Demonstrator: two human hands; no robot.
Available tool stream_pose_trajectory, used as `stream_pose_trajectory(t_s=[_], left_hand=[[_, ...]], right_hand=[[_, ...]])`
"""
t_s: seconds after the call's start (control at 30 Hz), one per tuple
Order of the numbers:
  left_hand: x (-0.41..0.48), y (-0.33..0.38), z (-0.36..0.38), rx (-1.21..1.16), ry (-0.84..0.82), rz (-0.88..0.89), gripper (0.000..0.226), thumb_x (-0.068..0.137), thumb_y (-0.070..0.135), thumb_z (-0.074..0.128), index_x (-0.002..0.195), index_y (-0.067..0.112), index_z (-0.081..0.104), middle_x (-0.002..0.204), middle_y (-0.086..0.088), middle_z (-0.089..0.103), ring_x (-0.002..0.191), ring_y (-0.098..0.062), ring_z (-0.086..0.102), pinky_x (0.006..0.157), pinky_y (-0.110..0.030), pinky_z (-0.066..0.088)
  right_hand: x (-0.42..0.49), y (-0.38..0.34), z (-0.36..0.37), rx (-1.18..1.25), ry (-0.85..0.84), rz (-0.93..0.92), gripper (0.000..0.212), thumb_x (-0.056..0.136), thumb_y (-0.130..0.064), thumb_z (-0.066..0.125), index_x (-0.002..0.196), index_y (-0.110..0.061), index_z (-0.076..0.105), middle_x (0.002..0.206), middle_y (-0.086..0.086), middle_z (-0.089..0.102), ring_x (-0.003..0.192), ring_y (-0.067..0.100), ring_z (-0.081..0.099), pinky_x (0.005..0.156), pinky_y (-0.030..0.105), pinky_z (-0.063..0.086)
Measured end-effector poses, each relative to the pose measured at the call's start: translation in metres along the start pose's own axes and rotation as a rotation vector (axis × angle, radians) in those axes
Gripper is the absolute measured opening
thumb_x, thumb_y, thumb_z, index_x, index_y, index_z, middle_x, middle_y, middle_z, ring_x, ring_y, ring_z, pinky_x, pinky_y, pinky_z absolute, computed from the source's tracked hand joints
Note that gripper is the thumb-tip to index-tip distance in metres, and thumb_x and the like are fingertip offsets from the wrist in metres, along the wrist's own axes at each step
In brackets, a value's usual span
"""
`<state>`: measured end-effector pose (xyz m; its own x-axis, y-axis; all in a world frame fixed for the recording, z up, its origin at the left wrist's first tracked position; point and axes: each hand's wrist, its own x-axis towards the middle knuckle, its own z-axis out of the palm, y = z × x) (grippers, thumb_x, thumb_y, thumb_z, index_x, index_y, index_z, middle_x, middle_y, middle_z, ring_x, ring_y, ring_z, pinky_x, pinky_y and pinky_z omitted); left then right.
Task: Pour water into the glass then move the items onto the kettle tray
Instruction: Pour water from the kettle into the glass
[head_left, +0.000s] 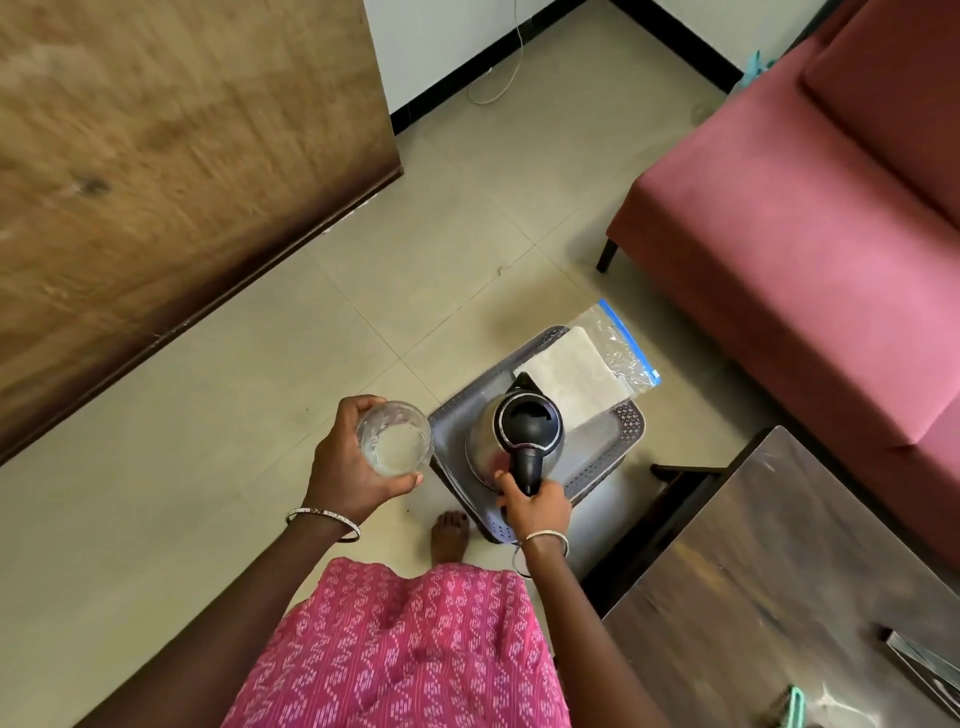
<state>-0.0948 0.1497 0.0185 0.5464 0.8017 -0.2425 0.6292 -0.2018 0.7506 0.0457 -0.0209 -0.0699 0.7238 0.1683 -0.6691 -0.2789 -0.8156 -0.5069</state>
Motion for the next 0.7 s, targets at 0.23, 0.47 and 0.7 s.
stream_pose_trajectory(t_s=[0.23, 0.47, 0.7], left_hand=[[-0.01, -0.005, -0.003, -0.004, 0.018, 0.001, 0.095, 0.039, 0.022, 0.097, 0.117, 0.023, 0.044, 0.11, 0.01, 0.057, 0.094, -0.014, 0.059, 0.078, -0.022, 0.046], [-0.018, -0.009, -0.007, -0.01, 0.034, 0.01, 0.094, 0.04, 0.021, 0.097, 0.118, 0.02, 0.045, 0.114, 0.004, 0.06, 0.098, -0.019, 0.061, 0.081, -0.027, 0.051], [-0.02, -0.017, -0.009, -0.035, 0.033, -0.005, 0.096, 0.038, 0.022, 0.098, 0.117, 0.022, 0.045, 0.114, 0.003, 0.061, 0.097, -0.02, 0.063, 0.077, -0.019, 0.048]], right_hand=[[-0.024, -0.027, 0.036, 0.566, -0.078, 0.29, 0.039, 0.078, -0.019, 0.079, 0.109, 0.003, 0.068, 0.095, 0.021, 0.073, 0.07, 0.024, 0.057, 0.058, 0.031, 0.048], [-0.017, -0.079, 0.053, 0.909, -0.137, 0.443, 0.02, 0.079, -0.011, 0.077, 0.079, -0.016, 0.057, 0.066, 0.004, 0.059, 0.056, 0.014, 0.055, 0.06, 0.03, 0.048], [-0.021, -0.112, 0.06, 1.067, -0.161, 0.604, 0.044, 0.08, -0.015, 0.075, 0.117, 0.0, 0.058, 0.107, 0.016, 0.06, 0.083, 0.031, 0.06, 0.067, 0.035, 0.059]])
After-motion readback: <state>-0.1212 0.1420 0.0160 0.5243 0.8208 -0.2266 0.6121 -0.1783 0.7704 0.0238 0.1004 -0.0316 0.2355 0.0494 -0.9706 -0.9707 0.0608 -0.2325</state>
